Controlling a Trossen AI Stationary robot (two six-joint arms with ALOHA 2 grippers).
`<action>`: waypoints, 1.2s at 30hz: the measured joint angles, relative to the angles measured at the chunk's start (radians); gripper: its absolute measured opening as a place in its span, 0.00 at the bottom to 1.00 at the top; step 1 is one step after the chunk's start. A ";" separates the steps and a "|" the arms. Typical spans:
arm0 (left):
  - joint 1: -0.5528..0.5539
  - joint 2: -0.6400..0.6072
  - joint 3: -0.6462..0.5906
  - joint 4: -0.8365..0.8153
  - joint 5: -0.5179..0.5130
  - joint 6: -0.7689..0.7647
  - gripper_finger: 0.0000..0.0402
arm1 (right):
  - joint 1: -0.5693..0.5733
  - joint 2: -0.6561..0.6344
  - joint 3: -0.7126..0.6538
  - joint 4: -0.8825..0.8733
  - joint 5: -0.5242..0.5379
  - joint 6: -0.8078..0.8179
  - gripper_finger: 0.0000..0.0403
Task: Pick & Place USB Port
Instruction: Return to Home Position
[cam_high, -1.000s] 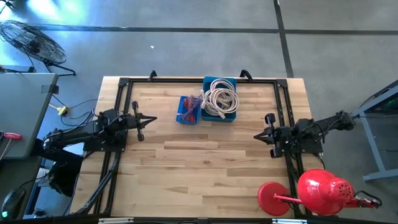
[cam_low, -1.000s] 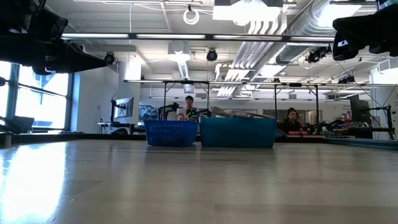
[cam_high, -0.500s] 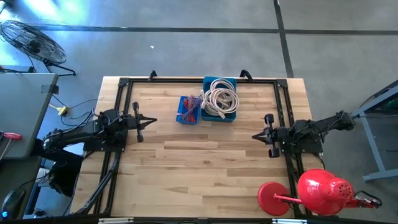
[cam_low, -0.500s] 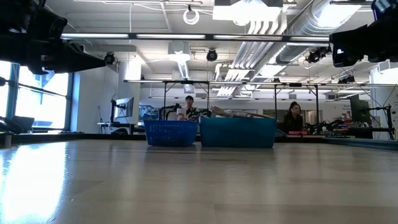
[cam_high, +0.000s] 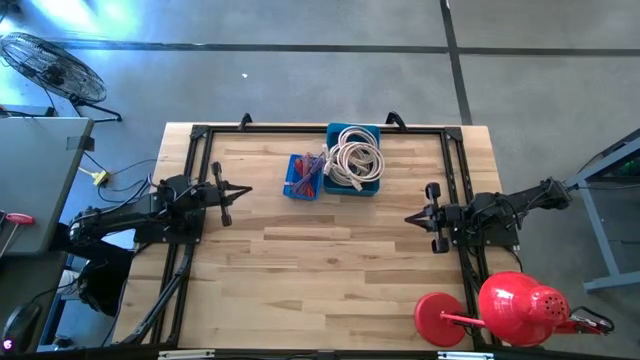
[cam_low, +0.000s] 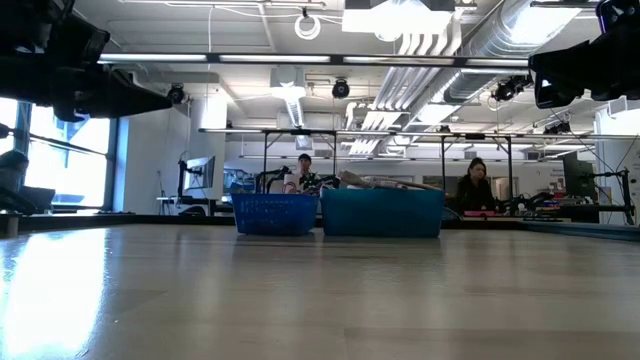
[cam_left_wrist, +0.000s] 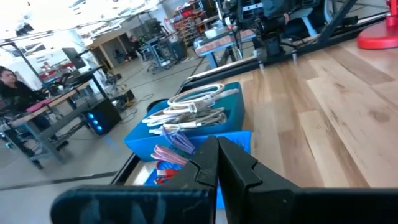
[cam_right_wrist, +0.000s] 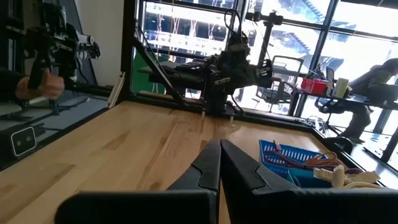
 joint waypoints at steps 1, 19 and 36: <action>0.000 0.000 0.000 0.009 -0.002 0.000 0.00 | 0.000 0.000 0.000 0.000 0.000 0.001 0.00; 0.000 0.000 -0.003 0.029 -0.008 0.000 0.00 | 0.000 0.000 0.000 -0.001 0.002 0.002 0.00; 0.000 0.000 -0.002 0.032 -0.008 0.000 0.00 | 0.000 0.000 -0.001 -0.001 0.002 0.002 0.00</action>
